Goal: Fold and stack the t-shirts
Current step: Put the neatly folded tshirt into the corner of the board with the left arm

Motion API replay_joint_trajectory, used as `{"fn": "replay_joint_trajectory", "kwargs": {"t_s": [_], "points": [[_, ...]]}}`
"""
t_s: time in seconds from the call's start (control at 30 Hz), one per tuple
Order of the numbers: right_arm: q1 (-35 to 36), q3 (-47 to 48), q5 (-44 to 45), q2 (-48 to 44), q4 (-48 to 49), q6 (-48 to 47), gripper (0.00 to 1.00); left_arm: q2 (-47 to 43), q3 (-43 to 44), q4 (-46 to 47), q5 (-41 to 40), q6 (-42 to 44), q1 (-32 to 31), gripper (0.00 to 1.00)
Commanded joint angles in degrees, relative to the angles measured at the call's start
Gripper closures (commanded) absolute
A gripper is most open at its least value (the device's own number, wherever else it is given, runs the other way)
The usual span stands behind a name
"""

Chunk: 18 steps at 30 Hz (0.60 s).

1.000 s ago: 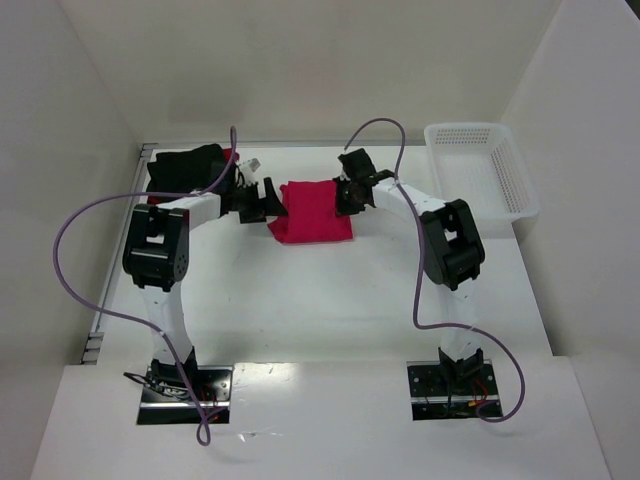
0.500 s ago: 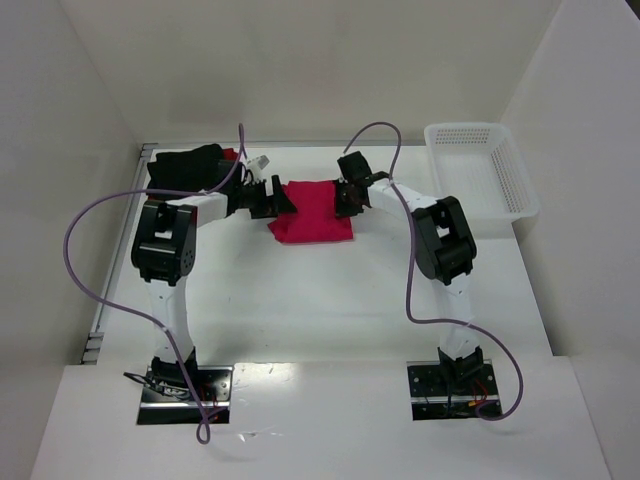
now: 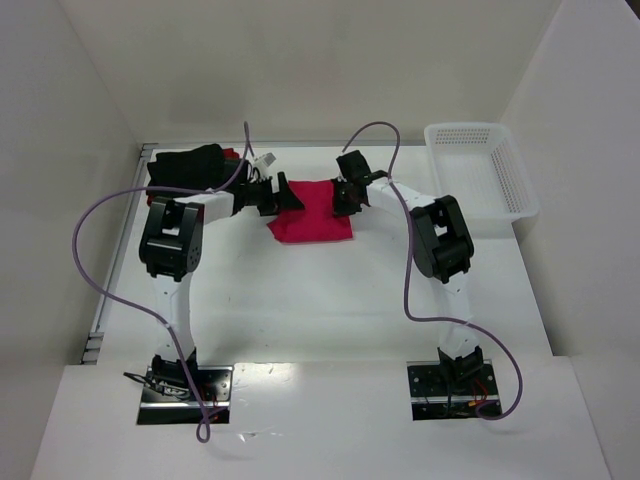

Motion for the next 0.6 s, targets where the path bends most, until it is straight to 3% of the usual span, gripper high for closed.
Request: {"fn": "replay_joint_trajectory", "kwargs": {"t_s": [0.0,0.2,0.57], "points": [[0.2,1.9,-1.0,1.3,1.1,0.7,1.0,3.8,0.9,-4.8,-5.6,0.7,-1.9,0.01],[0.2,2.5,-1.5,1.9,1.1,1.2,1.0,4.3,2.0,-5.4,-8.2,-1.4,-3.3,0.01],[0.7,2.5,-2.6,2.4,1.6,1.9,1.0,8.4,5.2,-8.0,-4.7,-2.8,-6.2,0.02]]}}
